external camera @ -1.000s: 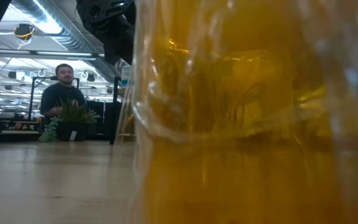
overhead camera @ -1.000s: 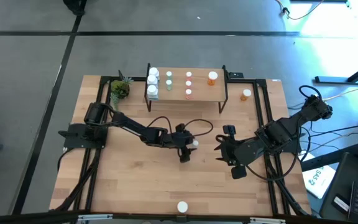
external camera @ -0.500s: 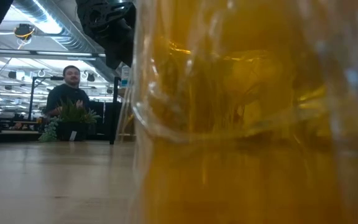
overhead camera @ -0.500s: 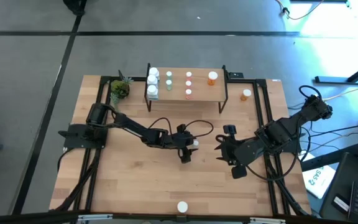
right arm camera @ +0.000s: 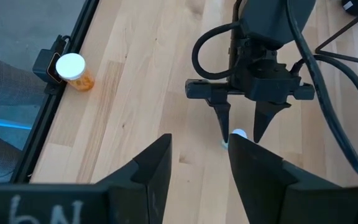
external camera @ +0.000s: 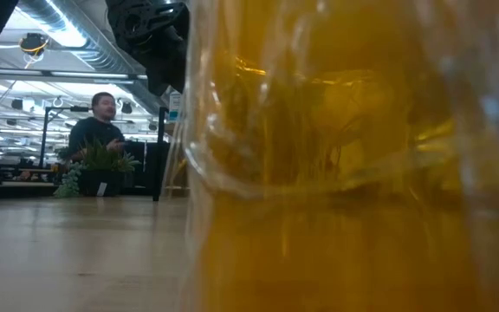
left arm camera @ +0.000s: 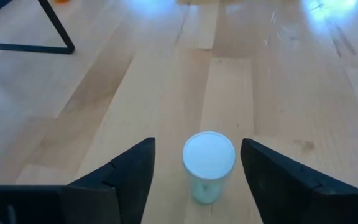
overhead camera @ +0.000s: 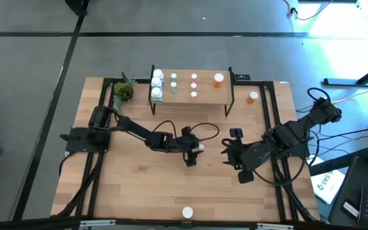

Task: Pick and place medicine bottles onto shelf by color
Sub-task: Put the blue pill bottle on the shelf aligned with the other blue pill bottles

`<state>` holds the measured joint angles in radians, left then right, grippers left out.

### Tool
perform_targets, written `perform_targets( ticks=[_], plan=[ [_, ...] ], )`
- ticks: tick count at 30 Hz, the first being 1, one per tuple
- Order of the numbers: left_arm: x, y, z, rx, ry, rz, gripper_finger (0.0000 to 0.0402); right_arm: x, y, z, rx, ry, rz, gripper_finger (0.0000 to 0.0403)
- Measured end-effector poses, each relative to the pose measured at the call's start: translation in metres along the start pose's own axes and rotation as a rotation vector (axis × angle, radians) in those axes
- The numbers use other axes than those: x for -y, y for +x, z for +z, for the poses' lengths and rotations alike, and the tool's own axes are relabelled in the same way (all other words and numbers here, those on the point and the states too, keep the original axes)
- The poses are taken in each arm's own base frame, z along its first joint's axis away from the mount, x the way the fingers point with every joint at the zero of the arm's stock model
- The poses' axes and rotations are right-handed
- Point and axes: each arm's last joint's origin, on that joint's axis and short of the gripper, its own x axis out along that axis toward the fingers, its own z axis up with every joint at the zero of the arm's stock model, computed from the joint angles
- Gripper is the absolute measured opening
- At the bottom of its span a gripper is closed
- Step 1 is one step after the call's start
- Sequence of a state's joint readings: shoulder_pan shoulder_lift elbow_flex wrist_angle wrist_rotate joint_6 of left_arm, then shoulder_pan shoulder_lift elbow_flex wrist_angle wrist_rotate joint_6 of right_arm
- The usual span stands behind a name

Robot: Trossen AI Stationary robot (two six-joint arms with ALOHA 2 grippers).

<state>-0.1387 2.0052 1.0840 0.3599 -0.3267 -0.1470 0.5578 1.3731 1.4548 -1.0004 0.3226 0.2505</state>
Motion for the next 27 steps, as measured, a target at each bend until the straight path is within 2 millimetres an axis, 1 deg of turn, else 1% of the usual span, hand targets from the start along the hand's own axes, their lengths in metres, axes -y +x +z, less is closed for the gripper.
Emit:
perform_targets(
  ticks=[5, 21, 24, 27],
  plan=[
    [0.0001, -0.0001, -0.0003, -0.003, 0.001, 0.000, 0.0197, -0.0001, 0.0000, -0.0001, -0.001, -0.001, 0.002, 0.0161],
    [0.0004, -0.0002, -0.0012, -0.011, 0.000, -0.002, 0.0110, 0.0002, 0.0000, -0.0007, -0.008, -0.003, -0.001, 0.0161],
    [0.0018, -0.0017, -0.0004, -0.008, -0.001, -0.006, 0.0100, 0.0001, 0.0000, -0.0008, -0.008, -0.003, 0.000, 0.0161],
    [0.0037, -0.0060, 0.0037, 0.003, -0.002, -0.013, 0.0100, 0.0001, 0.0000, -0.0008, -0.008, -0.003, -0.001, 0.0161]
  ],
)
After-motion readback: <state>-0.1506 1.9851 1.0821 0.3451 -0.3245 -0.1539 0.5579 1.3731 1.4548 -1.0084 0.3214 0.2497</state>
